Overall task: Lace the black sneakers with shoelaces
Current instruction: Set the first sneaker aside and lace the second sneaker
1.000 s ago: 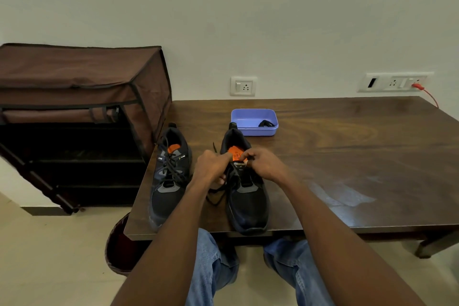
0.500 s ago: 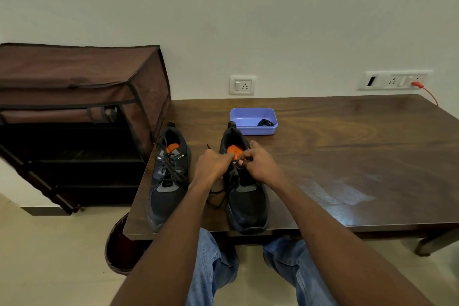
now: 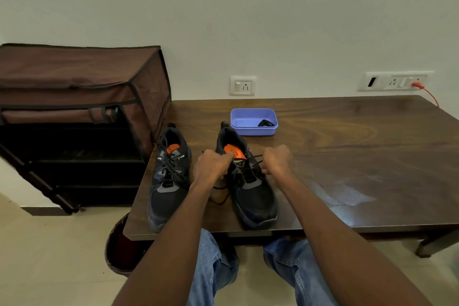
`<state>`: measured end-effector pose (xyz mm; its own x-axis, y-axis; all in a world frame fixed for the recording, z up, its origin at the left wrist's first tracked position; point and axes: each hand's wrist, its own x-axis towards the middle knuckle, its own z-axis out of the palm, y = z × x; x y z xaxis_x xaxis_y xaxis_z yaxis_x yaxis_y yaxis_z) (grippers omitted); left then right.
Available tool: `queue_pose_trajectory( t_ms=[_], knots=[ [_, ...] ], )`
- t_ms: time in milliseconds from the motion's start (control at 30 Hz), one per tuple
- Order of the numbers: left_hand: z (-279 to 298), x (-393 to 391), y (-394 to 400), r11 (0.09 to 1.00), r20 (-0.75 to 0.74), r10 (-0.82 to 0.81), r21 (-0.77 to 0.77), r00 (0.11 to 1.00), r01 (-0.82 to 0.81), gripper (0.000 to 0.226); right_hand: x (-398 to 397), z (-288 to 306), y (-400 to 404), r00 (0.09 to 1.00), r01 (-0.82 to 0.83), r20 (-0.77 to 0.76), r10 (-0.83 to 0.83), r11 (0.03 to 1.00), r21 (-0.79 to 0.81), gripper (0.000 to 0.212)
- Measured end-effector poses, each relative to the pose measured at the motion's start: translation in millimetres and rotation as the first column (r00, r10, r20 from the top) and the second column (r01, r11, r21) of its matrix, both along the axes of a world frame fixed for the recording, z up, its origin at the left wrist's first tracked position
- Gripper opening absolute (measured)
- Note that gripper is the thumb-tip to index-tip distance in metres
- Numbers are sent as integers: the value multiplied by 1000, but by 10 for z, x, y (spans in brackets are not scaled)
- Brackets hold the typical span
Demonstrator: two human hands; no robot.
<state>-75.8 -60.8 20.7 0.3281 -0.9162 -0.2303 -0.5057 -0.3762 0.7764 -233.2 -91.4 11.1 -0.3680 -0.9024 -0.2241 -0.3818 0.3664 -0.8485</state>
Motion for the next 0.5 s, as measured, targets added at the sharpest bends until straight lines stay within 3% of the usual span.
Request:
queue_pose_trajectory(
  t_ms=[100,233,333,433,500],
  knots=[
    [2,-4,9,1000,12,-12,-3,1000,12,40,10,7,-5,955,-219,-224,194,971,-92,23],
    [-4,-1,7,1000,15,-16,-16,1000,16,44,117,-77,-40,790,-570,-391,473,801,-182,36],
    [-23,3,-4,999,10,-33,-10,999,33,46,103,-92,-51,702,-662,-467,537,734,-151,38],
    [-23,-7,-4,999,6,-41,-16,999,41,42,121,-113,-28,585,-745,-516,625,666,-38,27],
    [-21,-8,-14,999,8,-45,-13,999,45,39,138,-121,-11,585,-744,-506,634,668,-21,20]
  ],
)
